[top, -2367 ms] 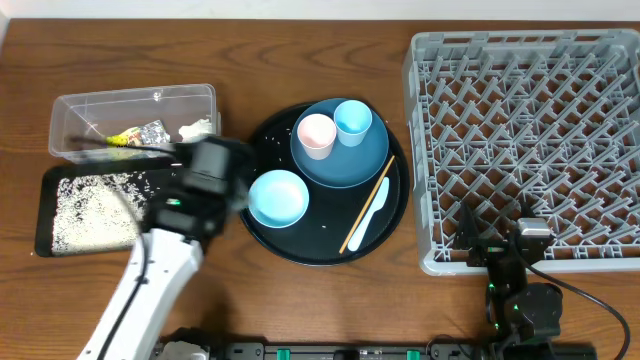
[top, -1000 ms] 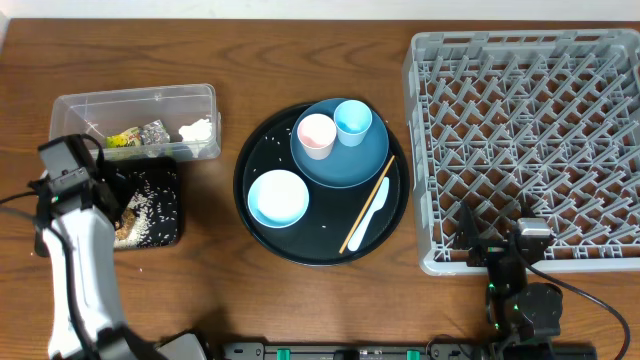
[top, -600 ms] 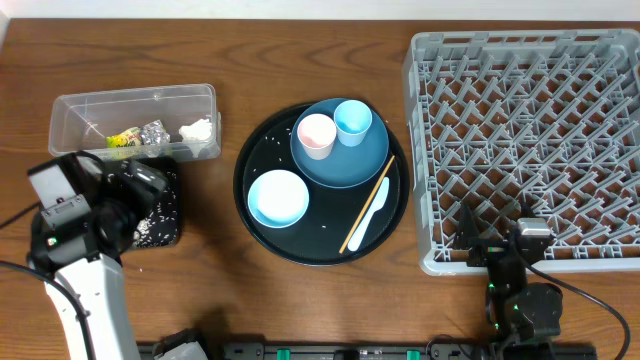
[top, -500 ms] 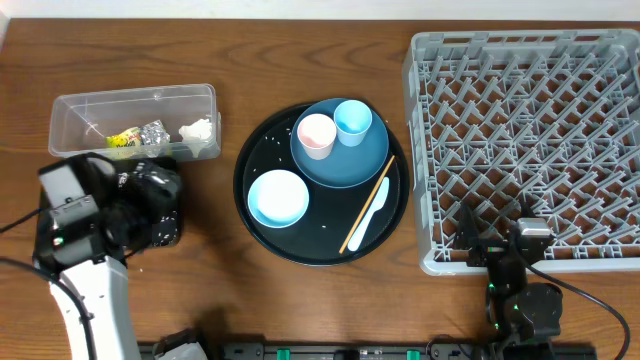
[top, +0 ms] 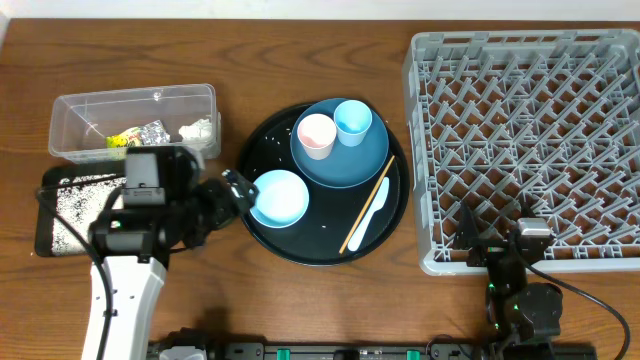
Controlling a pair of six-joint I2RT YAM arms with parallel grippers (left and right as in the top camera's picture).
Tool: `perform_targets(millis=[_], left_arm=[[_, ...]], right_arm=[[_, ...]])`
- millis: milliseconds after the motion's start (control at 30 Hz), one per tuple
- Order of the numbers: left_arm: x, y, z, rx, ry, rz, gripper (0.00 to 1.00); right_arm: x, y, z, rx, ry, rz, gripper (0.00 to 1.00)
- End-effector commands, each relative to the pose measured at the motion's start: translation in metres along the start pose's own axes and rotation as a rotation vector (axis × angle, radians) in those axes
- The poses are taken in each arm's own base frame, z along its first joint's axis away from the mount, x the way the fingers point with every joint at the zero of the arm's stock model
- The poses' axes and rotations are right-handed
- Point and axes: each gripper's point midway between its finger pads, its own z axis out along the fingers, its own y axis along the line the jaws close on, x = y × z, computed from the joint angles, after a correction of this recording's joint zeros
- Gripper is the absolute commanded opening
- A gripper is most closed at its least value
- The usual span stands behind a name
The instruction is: Sort waste into correct bins and load items into the dishwasher rack
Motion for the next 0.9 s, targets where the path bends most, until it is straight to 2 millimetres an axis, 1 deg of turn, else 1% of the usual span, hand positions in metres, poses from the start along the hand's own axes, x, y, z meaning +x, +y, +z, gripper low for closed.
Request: perform_targets(millis=[0,167,400,867], left_arm=[[0.014,-0.016,0.005,0.024,0.051,0.079,1.0],[0.032,-0.027,0.013,0.029,0.112,0.143,1.0],[0.048,-0.034,0.022,0.026,0.17,0.19,0.98],[0.049,-0.034,0.022,0.025,0.175,0.194,0.98]], right_arm=[[0.001,-0.002,0.0,0.009,0.004,-0.014,0.99],[0.001,-0.002,0.0,0.009,0.004,-0.014,0.99],[0.001,-0.002,0.0,0.009,0.004,-0.014,0.99],[0.001,-0.002,0.0,0.009,0.004,-0.014,0.99]])
